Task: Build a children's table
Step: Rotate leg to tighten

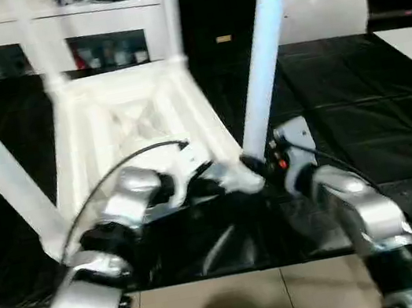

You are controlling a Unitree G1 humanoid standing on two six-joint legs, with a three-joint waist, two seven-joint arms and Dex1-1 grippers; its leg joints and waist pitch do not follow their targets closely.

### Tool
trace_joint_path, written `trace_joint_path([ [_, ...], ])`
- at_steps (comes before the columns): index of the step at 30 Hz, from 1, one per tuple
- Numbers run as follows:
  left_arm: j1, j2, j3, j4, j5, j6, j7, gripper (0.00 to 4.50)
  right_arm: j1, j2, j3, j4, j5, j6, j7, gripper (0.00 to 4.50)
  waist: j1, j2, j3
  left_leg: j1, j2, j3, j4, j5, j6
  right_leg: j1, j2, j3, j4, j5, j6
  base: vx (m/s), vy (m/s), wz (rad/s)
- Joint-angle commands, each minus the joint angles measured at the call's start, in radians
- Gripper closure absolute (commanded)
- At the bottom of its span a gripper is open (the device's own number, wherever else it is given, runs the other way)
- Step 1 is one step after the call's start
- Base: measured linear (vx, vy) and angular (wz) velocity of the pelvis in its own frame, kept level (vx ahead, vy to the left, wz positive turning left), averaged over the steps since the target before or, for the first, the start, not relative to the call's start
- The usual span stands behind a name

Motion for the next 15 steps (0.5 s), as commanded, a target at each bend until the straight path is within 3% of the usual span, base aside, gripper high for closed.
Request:
trace_joint_path([
  [1, -0.051, -0.101, 0.031, -0.032, -0.055, -0.001, 0.116, 4.50, -0.026, 0.092, 0.123, 0.042, 0.013, 0.026, 0.000, 2.57, -0.001, 0.000, -0.051, 0.024, 0.048, -0.023, -0.086, -0.297, -0.042, 0.009, -0.060, 0.030, -0.094, -0.186, -0.204, 0.000, 0.000, 0.00],
  [3, -0.042, -0.113, 0.024, -0.065, -0.029, 0.011, 0.132, 4.50, -0.035, 0.114, 0.125, 0.047, 0.001, 0.003, -0.003, 2.57, 0.002, -0.002, -0.053, 0.020, 0.048, -0.019, -0.082, -0.231, -0.018, 0.018, -0.060, 0.031, -0.091, -0.096, -0.208, 0.000, 0.000, 0.00],
  [5, -0.032, -0.109, 0.018, -0.085, -0.020, 0.012, 0.121, 4.50, -0.028, 0.114, 0.125, 0.033, 0.002, -0.010, 0.013, 2.03, 0.009, 0.001, -0.060, 0.017, 0.046, -0.016, -0.074, -0.116, 0.028, 0.030, -0.058, 0.028, -0.076, 0.086, -0.223, 0.026, -0.004, 0.00],
  [7, -0.016, -0.089, 0.008, -0.105, -0.019, -0.004, 0.081, 4.50, -0.011, 0.091, 0.125, 0.011, 0.007, -0.032, 0.045, 1.87, 0.013, -0.002, -0.062, 0.016, 0.045, -0.014, -0.069, -0.064, 0.061, 0.034, -0.057, 0.026, -0.070, 0.183, -0.235, 0.000, 0.000, 0.00],
  [10, 0.022, -0.042, -0.007, -0.140, -0.038, -0.037, -0.006, 4.50, 0.022, 0.041, 0.111, -0.022, 0.023, -0.079, 0.099, 1.53, 0.018, 0.000, -0.062, 0.017, 0.047, -0.013, -0.069, -0.070, 0.088, 0.037, -0.059, 0.025, -0.070, 0.203, -0.245, 0.000, 0.000, 0.00],
  [13, 0.036, -0.012, -0.016, -0.150, -0.040, -0.069, -0.045, 4.50, 0.037, 0.005, 0.104, -0.043, 0.037, -0.097, 0.147, 1.39, 0.017, 0.003, -0.061, 0.020, 0.049, -0.013, -0.071, -0.086, 0.084, 0.035, -0.056, 0.024, -0.072, 0.174, -0.253, 0.000, 0.000, 0.00],
  [15, 0.057, 0.048, -0.023, -0.159, -0.045, -0.131, -0.135, 4.50, 0.062, -0.101, 0.109, -0.074, 0.051, -0.125, 0.270, 1.14, 0.021, 0.000, -0.059, 0.020, 0.052, -0.012, -0.071, -0.108, 0.084, 0.040, -0.056, 0.026, -0.074, 0.150, -0.249, 0.000, 0.000, 0.00],
])
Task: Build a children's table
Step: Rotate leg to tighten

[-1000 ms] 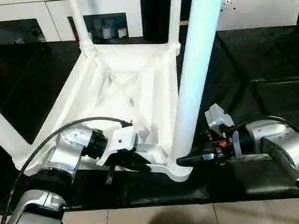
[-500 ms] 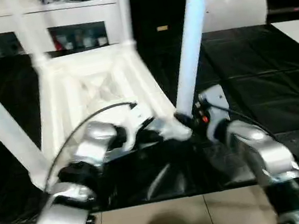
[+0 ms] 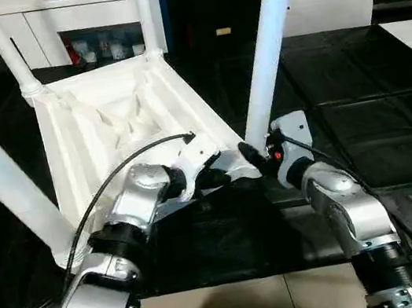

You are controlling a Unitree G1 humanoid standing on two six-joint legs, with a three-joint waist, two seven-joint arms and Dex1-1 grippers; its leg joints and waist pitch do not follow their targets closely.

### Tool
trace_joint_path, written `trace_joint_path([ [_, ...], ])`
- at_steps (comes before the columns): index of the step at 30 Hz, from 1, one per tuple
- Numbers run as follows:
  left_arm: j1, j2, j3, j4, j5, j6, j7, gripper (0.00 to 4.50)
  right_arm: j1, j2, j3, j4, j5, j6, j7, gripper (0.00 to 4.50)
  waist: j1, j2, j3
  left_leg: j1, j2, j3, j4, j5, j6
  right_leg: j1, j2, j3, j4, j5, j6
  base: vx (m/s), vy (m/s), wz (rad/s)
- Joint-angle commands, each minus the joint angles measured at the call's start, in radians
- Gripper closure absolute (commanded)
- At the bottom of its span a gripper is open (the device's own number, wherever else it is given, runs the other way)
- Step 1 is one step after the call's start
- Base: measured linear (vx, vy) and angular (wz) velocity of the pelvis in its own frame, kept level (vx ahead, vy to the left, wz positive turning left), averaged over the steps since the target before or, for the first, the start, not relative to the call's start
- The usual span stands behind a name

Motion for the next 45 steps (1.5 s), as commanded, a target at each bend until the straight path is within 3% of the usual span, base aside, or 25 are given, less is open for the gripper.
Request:
trace_joint_path([
  [1, 0.003, 0.005, -0.008, -0.038, -0.052, -0.088, -0.080, 4.50, 0.008, -0.035, 0.071, -0.036, 0.031, -0.016, 0.131, 1.06, 0.005, -0.001, -0.060, 0.024, 0.050, -0.015, -0.053, -0.114, 0.079, 0.043, -0.058, 0.027, -0.058, 0.149, -0.250, 0.000, 0.000, 0.00],
  [2, 0.004, 0.013, -0.012, -0.039, -0.051, -0.088, -0.093, 4.50, 0.010, -0.050, 0.073, -0.039, 0.033, -0.019, 0.152, 1.02, 0.005, -0.006, -0.059, 0.024, 0.050, -0.015, -0.053, -0.113, 0.079, 0.041, -0.058, 0.027, -0.058, 0.146, -0.251, 0.000, 0.000, 0.00],
  [6, 0.013, 0.055, -0.036, -0.044, -0.044, -0.128, -0.181, 4.50, 0.020, -0.113, 0.079, -0.048, 0.038, -0.044, 0.254, 0.68, 0.008, -0.003, -0.059, 0.028, 0.053, -0.014, -0.053, -0.128, 0.073, 0.037, -0.060, 0.026, -0.058, 0.110, -0.266, 0.000, 0.000, 0.00],
  [8, 0.020, 0.090, -0.055, -0.044, -0.060, -0.177, -0.295, 4.50, 0.022, -0.170, 0.084, -0.037, 0.034, -0.100, 0.331, 0.68, 0.009, -0.007, -0.059, 0.026, 0.053, -0.013, -0.053, -0.122, 0.077, 0.038, -0.060, 0.027, -0.057, 0.120, -0.268, 0.000, 0.000, 0.00],
  [10, 0.020, 0.103, -0.057, -0.042, -0.074, -0.189, -0.348, 4.50, 0.026, -0.202, 0.096, -0.032, 0.039, -0.128, 0.379, 0.68, 0.016, -0.005, -0.061, 0.028, 0.054, -0.012, -0.049, -0.110, 0.085, 0.036, -0.061, 0.027, -0.053, 0.143, -0.273, 0.000, 0.000, 0.00],
  [11, 0.016, 0.120, -0.068, -0.037, -0.075, -0.206, -0.399, 4.50, 0.031, -0.234, 0.107, -0.030, 0.053, -0.143, 0.442, 0.68, 0.028, -0.003, -0.062, 0.032, 0.056, -0.011, -0.047, -0.097, 0.093, 0.034, -0.060, 0.026, -0.050, 0.170, -0.280, 0.000, 0.000, 0.00],
  [15, 0.005, 0.150, -0.094, -0.014, -0.059, -0.250, -0.469, 4.50, 0.037, -0.275, 0.115, -0.028, 0.100, -0.140, 0.564, 0.68, 0.044, -0.002, -0.060, 0.032, 0.061, -0.010, -0.047, -0.107, 0.092, 0.030, -0.060, 0.023, -0.045, 0.162, -0.285, 0.000, 0.000, 0.00],
  [16, 0.001, 0.157, -0.101, -0.008, -0.054, -0.262, -0.486, 4.50, 0.037, -0.284, 0.117, -0.027, 0.111, -0.135, 0.594, 0.97, 0.050, -0.003, -0.060, 0.032, 0.061, -0.009, -0.047, -0.121, 0.090, 0.031, -0.060, 0.021, -0.046, 0.144, -0.286, 0.000, 0.000, 0.00],
  [23, -0.016, 0.183, -0.134, 0.013, -0.051, -0.319, -0.586, 4.50, 0.005, -0.330, 0.133, 0.014, 0.165, -0.122, 0.730, 1.48, 0.056, -0.008, -0.056, 0.030, 0.062, -0.008, -0.052, -0.178, 0.054, 0.026, -0.068, 0.022, -0.055, 0.016, -0.271, 0.000, 0.000, 0.00],
  [27, -0.015, 0.195, -0.171, 0.003, -0.069, -0.328, -0.592, 4.50, -0.015, -0.329, 0.137, 0.039, 0.167, -0.125, 0.757, 1.71, 0.055, -0.010, -0.057, 0.028, 0.060, -0.008, -0.053, -0.182, 0.045, 0.024, -0.068, 0.022, -0.053, 0.001, -0.270, 0.000, 0.000, 0.00],
  [33, -0.020, 0.198, -0.194, 0.008, -0.080, -0.341, -0.592, 4.50, -0.030, -0.318, 0.140, 0.057, 0.167, -0.128, 0.770, 2.36, 0.056, -0.009, -0.059, 0.027, 0.059, -0.008, -0.050, -0.157, 0.057, 0.024, -0.066, 0.021, -0.049, 0.044, -0.276, 0.000, 0.000, 0.00],
  [39, -0.025, 0.206, -0.224, 0.009, -0.094, -0.352, -0.592, 4.50, -0.035, -0.308, 0.155, 0.068, 0.174, -0.129, 0.787, 2.56, 0.055, -0.009, -0.060, 0.028, 0.059, -0.008, -0.050, -0.162, 0.052, 0.024, -0.066, 0.021, -0.049, 0.033, -0.277, 0.000, 0.000, 0.00],
  [43, -0.029, 0.187, -0.186, 0.030, -0.063, -0.333, -0.580, 4.50, -0.021, -0.303, 0.152, 0.045, 0.191, -0.100, 0.785, 2.59, 0.055, -0.008, -0.059, 0.028, 0.060, -0.008, -0.051, -0.166, 0.050, 0.024, -0.066, 0.021, -0.050, 0.031, -0.279, 0.000, 0.000, 0.00],
  [45, -0.036, 0.162, -0.158, 0.040, -0.060, -0.284, -0.505, 4.50, -0.002, -0.289, 0.137, 0.015, 0.209, -0.058, 0.746, 2.59, 0.056, -0.006, -0.057, 0.031, 0.060, -0.007, -0.052, -0.176, 0.045, 0.023, -0.065, 0.021, -0.052, 0.017, -0.280, 0.000, 0.000, 0.00],
])
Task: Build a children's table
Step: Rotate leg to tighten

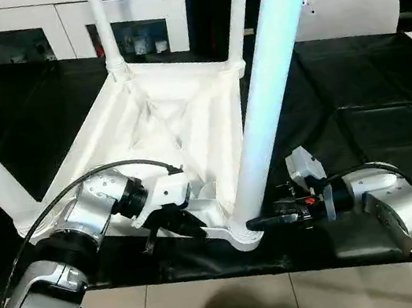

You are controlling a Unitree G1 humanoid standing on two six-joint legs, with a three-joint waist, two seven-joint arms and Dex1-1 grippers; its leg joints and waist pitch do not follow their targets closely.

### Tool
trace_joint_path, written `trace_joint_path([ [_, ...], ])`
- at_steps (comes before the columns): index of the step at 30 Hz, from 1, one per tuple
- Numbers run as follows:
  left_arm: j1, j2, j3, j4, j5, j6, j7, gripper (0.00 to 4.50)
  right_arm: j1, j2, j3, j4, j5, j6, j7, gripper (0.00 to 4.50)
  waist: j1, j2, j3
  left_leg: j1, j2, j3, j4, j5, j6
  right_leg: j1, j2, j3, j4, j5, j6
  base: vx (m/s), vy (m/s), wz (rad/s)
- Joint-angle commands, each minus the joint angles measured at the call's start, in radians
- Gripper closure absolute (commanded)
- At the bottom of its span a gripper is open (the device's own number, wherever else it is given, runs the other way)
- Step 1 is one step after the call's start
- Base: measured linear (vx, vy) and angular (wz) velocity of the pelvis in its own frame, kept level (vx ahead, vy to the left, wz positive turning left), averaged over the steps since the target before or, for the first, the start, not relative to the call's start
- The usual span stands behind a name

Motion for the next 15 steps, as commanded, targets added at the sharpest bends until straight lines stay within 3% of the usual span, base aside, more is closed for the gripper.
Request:
trace_joint_path([
  [1, -0.033, -0.056, -0.001, 0.001, 0.022, 0.048, 0.076, 4.50, 0.010, 0.032, -0.012, -0.046, 0.030, 0.058, -0.066, 2.59, -0.005, 0.001, -0.057, 0.040, 0.060, -0.011, -0.072, -0.189, 0.034, 0.023, -0.061, 0.023, -0.065, -0.009, -0.274, 0.000, 0.000, 0.00],
  [5, -0.053, -0.139, 0.055, 0.003, -0.026, 0.180, 0.270, 4.50, 0.031, 0.133, -0.023, -0.071, -0.035, 0.105, -0.300, 2.59, -0.014, -0.001, -0.047, 0.043, 0.056, -0.015, -0.084, -0.295, -0.028, 0.014, -0.066, 0.028, -0.081, -0.194, -0.238, 0.000, 0.000, 0.00],
  [6, -0.055, -0.159, 0.066, -0.004, -0.034, 0.205, 0.304, 4.50, 0.034, 0.157, -0.025, -0.072, -0.049, 0.116, -0.349, 2.59, -0.019, -0.001, -0.046, 0.042, 0.054, -0.021, -0.087, -0.329, -0.049, 0.016, -0.069, 0.027, -0.088, -0.278, -0.214, 0.000, 0.000, 0.00],
  [7, -0.056, -0.172, 0.071, -0.006, -0.035, 0.219, 0.326, 4.50, 0.032, 0.178, -0.030, -0.070, -0.055, 0.124, -0.385, 2.59, -0.028, -0.006, -0.047, 0.033, 0.053, -0.023, -0.091, -0.321, -0.058, 0.022, -0.069, 0.026, -0.089, -0.303, -0.189, 0.000, 0.000, 0.00],
  [10, -0.071, -0.263, 0.112, -0.014, -0.023, 0.311, 0.472, 4.50, 0.014, 0.326, -0.059, -0.045, -0.094, 0.185, -0.629, 2.59, -0.055, -0.004, -0.052, 0.032, 0.051, -0.019, -0.089, -0.293, -0.055, 0.014, -0.064, 0.027, -0.085, -0.224, -0.193, 0.000, 0.000, 0.00],
  [11, -0.071, -0.263, 0.112, -0.014, -0.023, 0.311, 0.472, 4.50, 0.014, 0.326, -0.059, -0.045, -0.094, 0.185, -0.629, 2.59, -0.060, -0.007, -0.054, 0.031, 0.050, -0.018, -0.087, -0.281, -0.052, 0.014, -0.062, 0.027, -0.083, -0.200, -0.198, 0.000, 0.000, 0.00],
  [12, -0.085, -0.304, 0.130, -0.004, -0.016, 0.339, 0.551, 4.50, -0.005, 0.387, -0.064, -0.016, -0.121, 0.193, -0.731, 2.59, -0.066, -0.010, -0.058, 0.028, 0.047, -0.018, -0.082, -0.255, -0.034, 0.020, -0.062, 0.026, -0.083, -0.166, -0.200, 0.000, 0.000, 0.00],
  [15, -0.105, -0.362, 0.150, 0.008, -0.001, 0.366, 0.690, 4.50, -0.043, 0.469, -0.072, 0.028, -0.160, 0.196, -0.861, 2.59, -0.074, -0.005, -0.057, 0.030, 0.045, -0.012, -0.077, -0.227, -0.018, 0.014, -0.060, 0.028, -0.086, -0.142, -0.209, 0.000, 0.000, 0.00],
])
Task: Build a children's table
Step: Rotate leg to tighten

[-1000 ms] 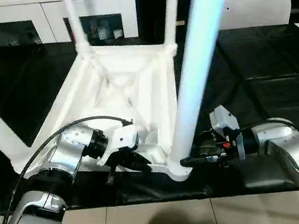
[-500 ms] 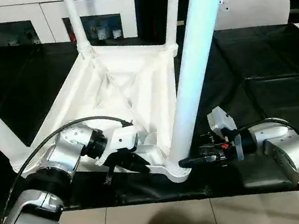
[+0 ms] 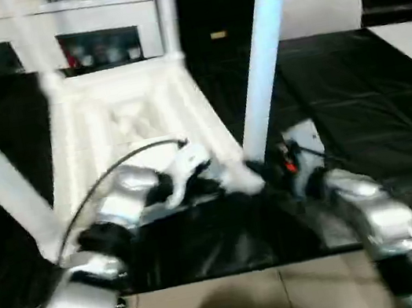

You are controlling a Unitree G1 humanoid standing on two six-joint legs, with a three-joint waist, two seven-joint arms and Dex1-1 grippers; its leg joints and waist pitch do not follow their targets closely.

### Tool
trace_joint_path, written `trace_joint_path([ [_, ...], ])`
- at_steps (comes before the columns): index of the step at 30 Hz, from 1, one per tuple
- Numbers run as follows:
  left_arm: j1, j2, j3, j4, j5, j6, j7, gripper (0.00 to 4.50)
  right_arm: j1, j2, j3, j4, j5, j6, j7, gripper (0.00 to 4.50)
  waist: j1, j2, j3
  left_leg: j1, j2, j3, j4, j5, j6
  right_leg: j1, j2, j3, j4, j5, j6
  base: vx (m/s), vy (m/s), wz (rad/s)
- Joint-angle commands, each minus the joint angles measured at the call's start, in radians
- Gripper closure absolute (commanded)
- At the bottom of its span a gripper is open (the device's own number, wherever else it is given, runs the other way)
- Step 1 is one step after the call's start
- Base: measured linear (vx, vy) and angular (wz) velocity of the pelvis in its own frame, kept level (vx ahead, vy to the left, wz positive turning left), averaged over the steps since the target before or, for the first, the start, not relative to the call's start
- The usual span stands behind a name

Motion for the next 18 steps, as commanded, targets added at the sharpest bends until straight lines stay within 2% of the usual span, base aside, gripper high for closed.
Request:
trace_joint_path([
  [1, -0.055, -0.115, 0.003, -0.042, -0.045, -0.013, 0.074, 4.50, -0.017, 0.096, 0.129, 0.036, 0.013, 0.045, -0.003, 2.59, 0.007, -0.004, -0.057, 0.023, 0.045, -0.028, -0.073, -0.217, -0.007, 0.025, -0.050, 0.026, -0.090, -0.131, -0.209, 0.000, 0.000, 0.00],
  [3, -0.053, -0.124, -0.002, -0.050, -0.040, -0.003, 0.094, 4.50, -0.029, 0.111, 0.127, 0.049, 0.000, 0.047, -0.038, 2.59, 0.008, -0.002, -0.059, 0.022, 0.045, -0.026, -0.071, -0.174, 0.010, 0.028, -0.046, 0.026, -0.084, -0.054, -0.213, 0.000, 0.000, 0.00],
  [4, -0.045, -0.130, -0.017, -0.069, -0.025, 0.001, 0.102, 4.50, -0.037, 0.122, 0.123, 0.059, -0.004, 0.030, -0.049, 2.59, 0.008, -0.006, -0.061, 0.020, 0.045, -0.025, -0.069, -0.146, 0.027, 0.033, -0.046, 0.025, -0.079, 0.000, -0.218, 0.000, 0.000, 0.00],
  [5, -0.039, -0.133, -0.021, -0.081, -0.018, 0.009, 0.103, 4.50, -0.037, 0.129, 0.118, 0.057, -0.005, 0.026, -0.052, 2.25, 0.010, -0.004, -0.061, 0.022, 0.046, -0.024, -0.067, -0.128, 0.042, 0.034, -0.046, 0.025, -0.077, 0.037, -0.224, 0.000, 0.000, 0.00],
  [7, -0.022, -0.118, -0.031, -0.103, -0.009, -0.006, 0.072, 4.50, -0.026, 0.119, 0.105, 0.042, -0.007, 0.008, -0.047, 1.90, 0.011, -0.005, -0.061, 0.019, 0.045, -0.023, -0.065, -0.108, 0.061, 0.037, -0.047, 0.024, -0.076, 0.069, -0.230, 0.000, 0.000, 0.00],
  [11, 0.004, -0.058, -0.043, -0.114, 0.002, -0.045, 0.005, 4.50, 0.005, 0.058, 0.090, 0.006, 0.001, -0.041, 0.013, 1.63, 0.013, -0.003, -0.059, 0.022, 0.050, -0.025, -0.068, -0.134, 0.064, 0.037, -0.048, 0.023, -0.079, 0.034, -0.229, 0.000, 0.000, 0.00],
  [15, 0.029, 0.016, -0.069, -0.117, 0.010, -0.119, -0.090, 4.50, 0.034, -0.013, 0.065, -0.048, 0.046, -0.050, 0.109, 1.33, 0.014, -0.001, -0.060, 0.021, 0.050, -0.025, -0.066, -0.126, 0.077, 0.041, -0.048, 0.024, -0.076, 0.068, -0.232, 0.000, 0.000, 0.00],
  [17, 0.042, 0.048, -0.076, -0.124, 0.007, -0.154, -0.147, 4.50, 0.041, -0.060, 0.066, -0.070, 0.062, -0.054, 0.175, 1.15, 0.014, -0.002, -0.062, 0.022, 0.051, -0.023, -0.064, -0.112, 0.087, 0.040, -0.047, 0.023, -0.071, 0.105, -0.246, 0.000, 0.000, 0.00],
  [18, 0.047, 0.057, -0.077, -0.127, 0.003, -0.171, -0.173, 4.50, 0.043, -0.075, 0.066, -0.074, 0.067, -0.058, 0.197, 1.03, 0.017, 0.002, -0.061, 0.025, 0.053, -0.024, -0.064, -0.117, 0.086, 0.038, -0.047, 0.023, -0.072, 0.100, -0.250, 0.000, 0.000, 0.00],
])
